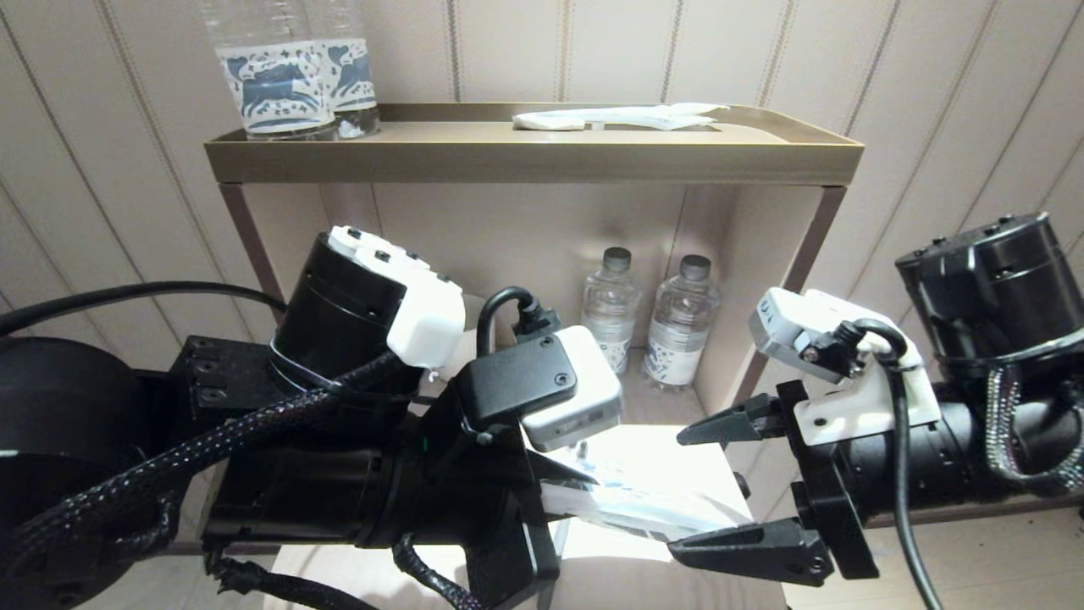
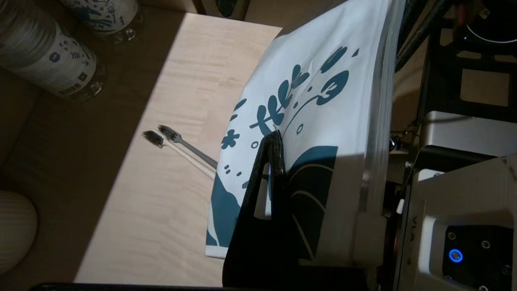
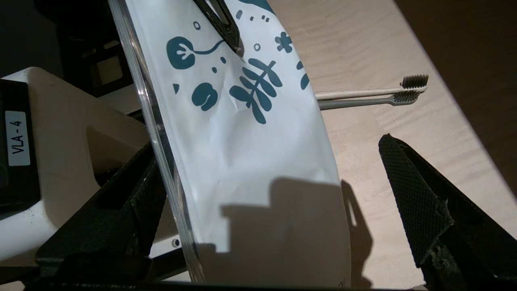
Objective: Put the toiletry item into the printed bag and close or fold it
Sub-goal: Pick up a toothbrush
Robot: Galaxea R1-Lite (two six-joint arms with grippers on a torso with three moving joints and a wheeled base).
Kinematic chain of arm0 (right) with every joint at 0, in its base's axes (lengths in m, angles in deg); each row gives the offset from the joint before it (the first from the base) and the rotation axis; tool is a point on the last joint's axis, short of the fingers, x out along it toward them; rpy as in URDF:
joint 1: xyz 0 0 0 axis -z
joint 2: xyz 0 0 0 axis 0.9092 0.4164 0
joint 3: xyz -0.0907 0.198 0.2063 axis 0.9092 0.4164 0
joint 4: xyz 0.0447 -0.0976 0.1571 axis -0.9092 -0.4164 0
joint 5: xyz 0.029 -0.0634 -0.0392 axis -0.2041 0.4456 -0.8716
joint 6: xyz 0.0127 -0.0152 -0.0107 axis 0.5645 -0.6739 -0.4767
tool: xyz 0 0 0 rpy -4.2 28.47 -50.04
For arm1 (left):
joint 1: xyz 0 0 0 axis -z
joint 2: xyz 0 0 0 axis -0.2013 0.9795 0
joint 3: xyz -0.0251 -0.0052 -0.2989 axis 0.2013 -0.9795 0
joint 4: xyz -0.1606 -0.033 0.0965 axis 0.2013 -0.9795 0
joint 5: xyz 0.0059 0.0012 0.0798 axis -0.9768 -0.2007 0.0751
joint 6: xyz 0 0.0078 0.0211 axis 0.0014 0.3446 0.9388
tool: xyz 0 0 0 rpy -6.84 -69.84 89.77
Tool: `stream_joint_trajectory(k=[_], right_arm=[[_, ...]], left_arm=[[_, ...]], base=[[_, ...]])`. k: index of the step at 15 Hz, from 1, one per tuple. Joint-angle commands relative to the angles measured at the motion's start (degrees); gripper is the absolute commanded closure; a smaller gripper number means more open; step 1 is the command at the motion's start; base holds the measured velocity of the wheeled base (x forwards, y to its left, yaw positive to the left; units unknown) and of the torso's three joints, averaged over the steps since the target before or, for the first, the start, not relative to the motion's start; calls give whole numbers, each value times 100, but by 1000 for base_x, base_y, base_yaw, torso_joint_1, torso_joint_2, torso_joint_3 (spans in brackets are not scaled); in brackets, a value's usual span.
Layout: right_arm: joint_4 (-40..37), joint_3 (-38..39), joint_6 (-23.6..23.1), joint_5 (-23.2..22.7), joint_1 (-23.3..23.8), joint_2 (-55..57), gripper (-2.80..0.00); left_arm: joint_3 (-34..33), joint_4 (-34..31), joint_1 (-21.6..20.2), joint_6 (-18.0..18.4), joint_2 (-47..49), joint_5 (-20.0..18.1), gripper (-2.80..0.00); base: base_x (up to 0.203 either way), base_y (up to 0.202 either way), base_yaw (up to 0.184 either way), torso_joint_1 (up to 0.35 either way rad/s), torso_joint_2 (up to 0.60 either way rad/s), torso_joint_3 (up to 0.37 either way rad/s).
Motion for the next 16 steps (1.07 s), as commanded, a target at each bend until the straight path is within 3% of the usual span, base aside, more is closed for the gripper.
stream_joint_trajectory(k=[1, 16], right_arm=[[-5, -71, -7, -28, 46, 55, -280], [-58, -40, -7, -22, -32, -333, -280]], left_arm=[[-88, -4, 2, 50, -63, -17, 0], [-163, 189, -7, 33, 47, -18, 0]], base=[[0, 0, 0, 0, 0, 0], [0, 0, 0, 0, 0, 0]])
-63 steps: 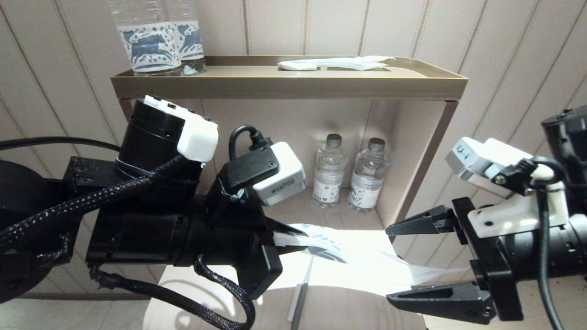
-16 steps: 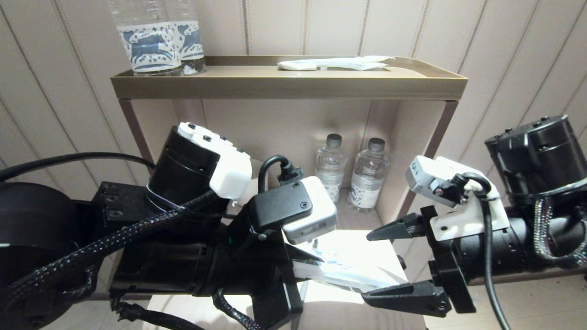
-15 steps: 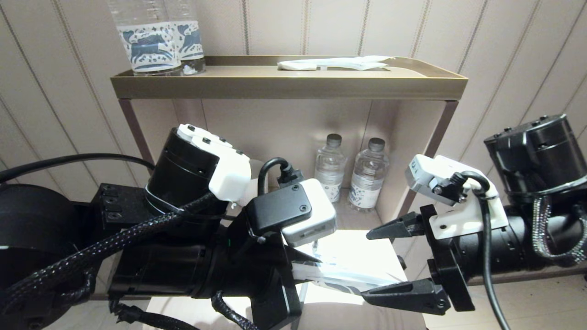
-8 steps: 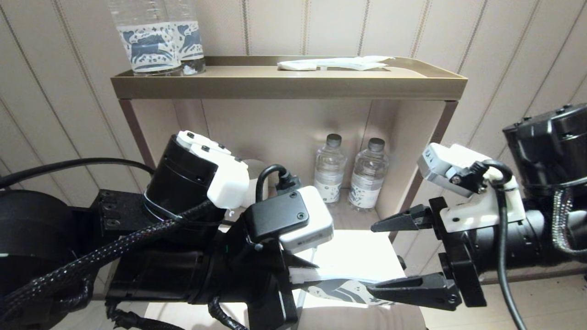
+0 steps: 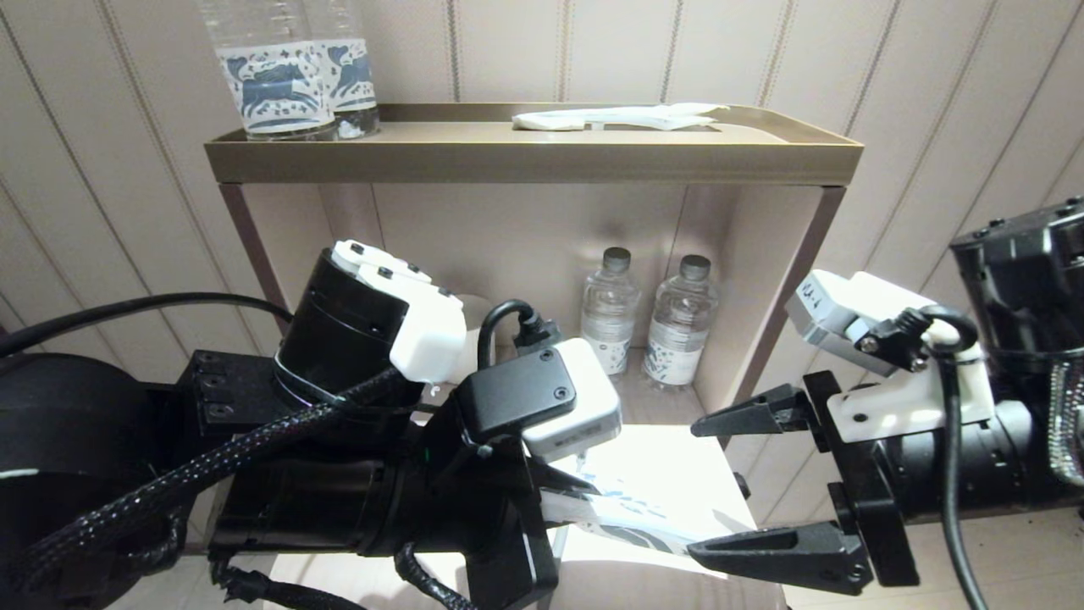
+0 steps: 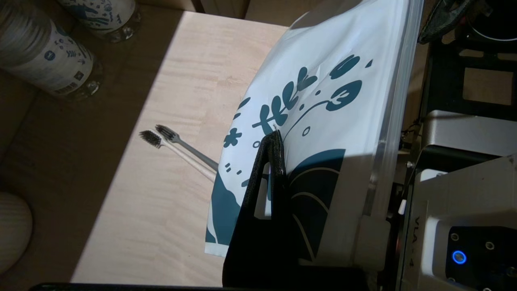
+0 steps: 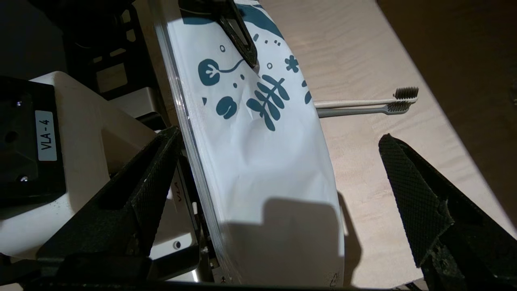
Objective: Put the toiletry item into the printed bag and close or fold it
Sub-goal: Pick up a toothbrush
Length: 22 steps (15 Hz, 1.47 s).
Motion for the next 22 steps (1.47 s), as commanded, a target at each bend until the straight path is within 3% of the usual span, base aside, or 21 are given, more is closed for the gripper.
stream_joint_trajectory(k=[1, 22], right_arm=[[-5, -48, -11, -17, 1, 8, -280], [29, -342, -11, -17, 87, 390, -280]], left_arm=[[-9, 4, 0, 14, 10, -9, 0], [-325, 40, 244, 198, -175, -18, 0]], base=[[0, 0, 0, 0, 0, 0], [0, 0, 0, 0, 0, 0]])
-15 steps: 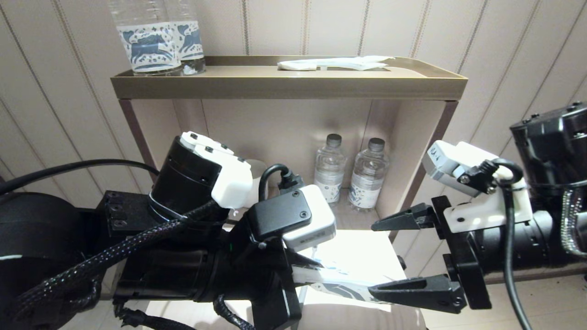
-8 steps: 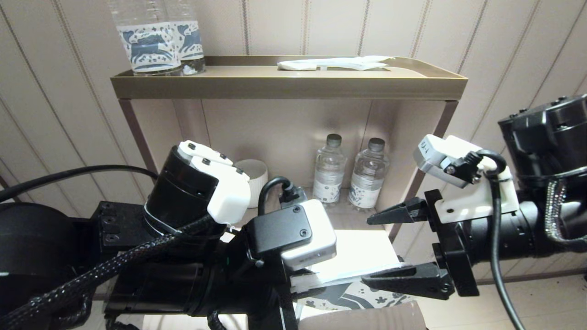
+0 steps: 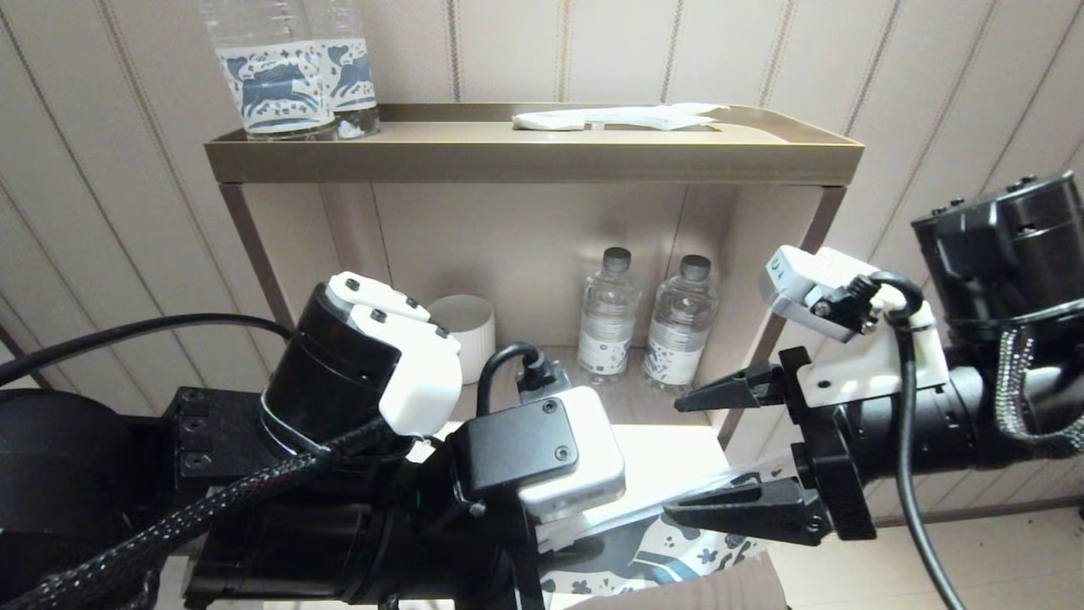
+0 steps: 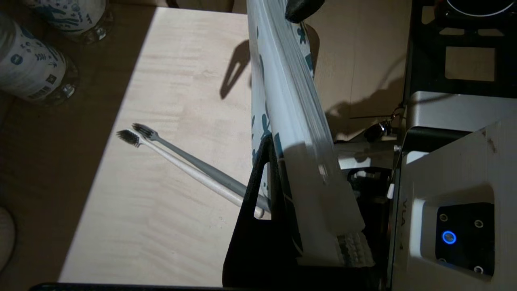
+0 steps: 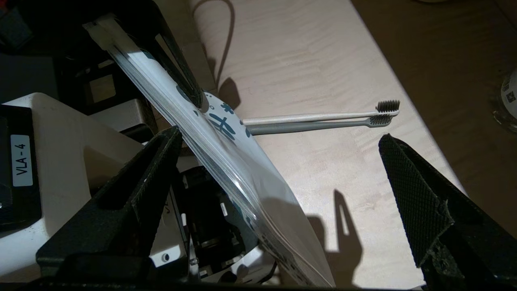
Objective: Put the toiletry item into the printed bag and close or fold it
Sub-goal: Pick up a toothbrush
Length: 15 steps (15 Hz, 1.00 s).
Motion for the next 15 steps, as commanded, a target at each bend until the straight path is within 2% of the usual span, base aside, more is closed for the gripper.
stream_joint_trajectory(k=[1, 10, 15], right_arm=[[-1, 16, -11, -22, -2, 34, -280], [7, -77, -11, -13, -2, 122, -280], [16, -36, -19, -13, -20, 132, -280]], left_arm=[[-8, 2, 37, 16, -51, -13, 0], [-157, 2, 370, 34, -178, 41, 0], [-120, 10, 396, 86, -169, 50, 0]], base=[[0, 0, 0, 0, 0, 0], [0, 0, 0, 0, 0, 0], [0, 0, 0, 0, 0, 0]])
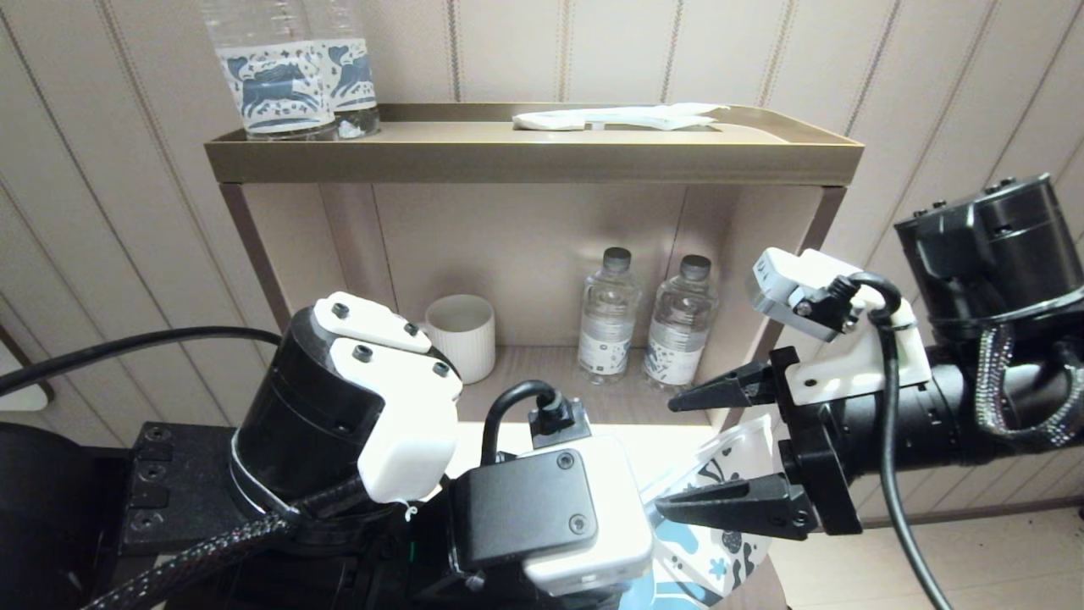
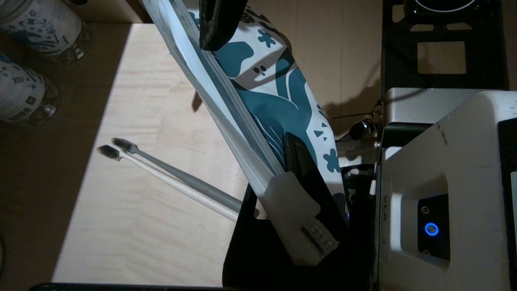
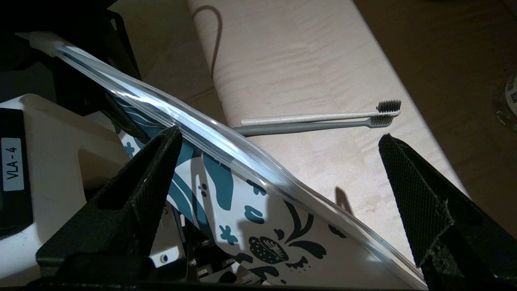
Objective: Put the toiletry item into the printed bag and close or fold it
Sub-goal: Pick up a toothbrush
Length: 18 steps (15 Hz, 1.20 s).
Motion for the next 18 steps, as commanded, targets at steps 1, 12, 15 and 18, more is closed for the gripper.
stream_joint_trajectory(k=[1, 12, 15, 18], right_arm=[[-3, 20, -13, -22, -6, 39, -280], [-28, 61, -8, -20, 1, -213, -280], [-71, 262, -13, -7, 14, -723, -280], [-126, 507, -17, 4, 11, -1039, -280]], left_arm=[[28, 11, 13, 27, 4, 2, 0], [-55, 183, 28, 85, 136, 257, 0], [-32, 210, -15, 260, 266, 257, 0], [-39, 485, -14, 530, 533, 344, 0]], base=[[0, 0, 0, 0, 0, 0], [0, 0, 0, 0, 0, 0], [0, 0, 0, 0, 0, 0], [0, 0, 0, 0, 0, 0]])
